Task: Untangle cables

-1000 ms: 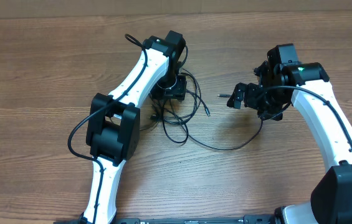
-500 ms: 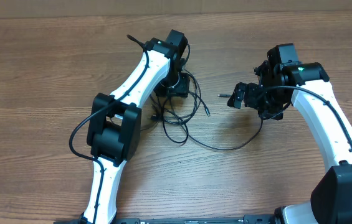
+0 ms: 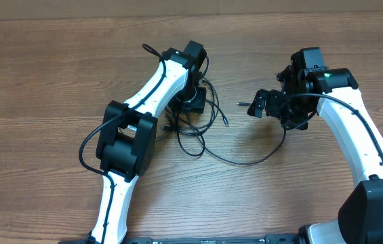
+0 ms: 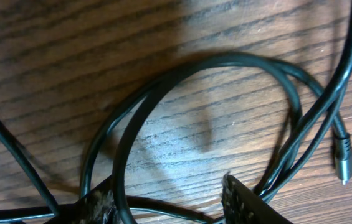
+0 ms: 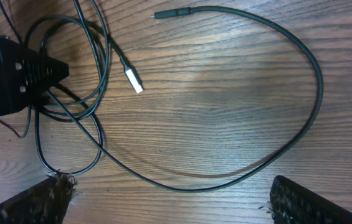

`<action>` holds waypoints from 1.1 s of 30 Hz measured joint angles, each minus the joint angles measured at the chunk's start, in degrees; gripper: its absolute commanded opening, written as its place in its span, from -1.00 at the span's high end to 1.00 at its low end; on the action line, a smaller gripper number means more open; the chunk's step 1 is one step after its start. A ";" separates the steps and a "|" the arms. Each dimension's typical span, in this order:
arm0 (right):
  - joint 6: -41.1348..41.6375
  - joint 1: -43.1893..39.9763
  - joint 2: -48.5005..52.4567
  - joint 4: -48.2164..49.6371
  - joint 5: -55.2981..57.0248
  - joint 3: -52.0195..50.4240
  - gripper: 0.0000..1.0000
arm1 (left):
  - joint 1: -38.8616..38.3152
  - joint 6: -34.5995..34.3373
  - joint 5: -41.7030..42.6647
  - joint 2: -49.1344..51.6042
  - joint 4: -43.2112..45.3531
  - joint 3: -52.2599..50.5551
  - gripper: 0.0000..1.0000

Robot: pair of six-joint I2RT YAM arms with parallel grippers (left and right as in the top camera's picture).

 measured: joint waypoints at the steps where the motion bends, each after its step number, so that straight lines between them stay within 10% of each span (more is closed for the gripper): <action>1: 0.00 0.00 0.00 0.11 -0.02 0.00 -1.00 | 0.00 0.04 0.00 0.00 0.00 -0.09 -0.18; 6: 0.00 0.00 0.00 0.68 -0.02 0.00 -1.00 | 0.00 -0.02 0.04 0.00 -0.11 -0.17 -0.98; 33: 0.02 0.00 0.00 0.70 0.00 0.00 -1.00 | 0.00 -0.24 0.02 0.00 1.05 -0.22 -0.99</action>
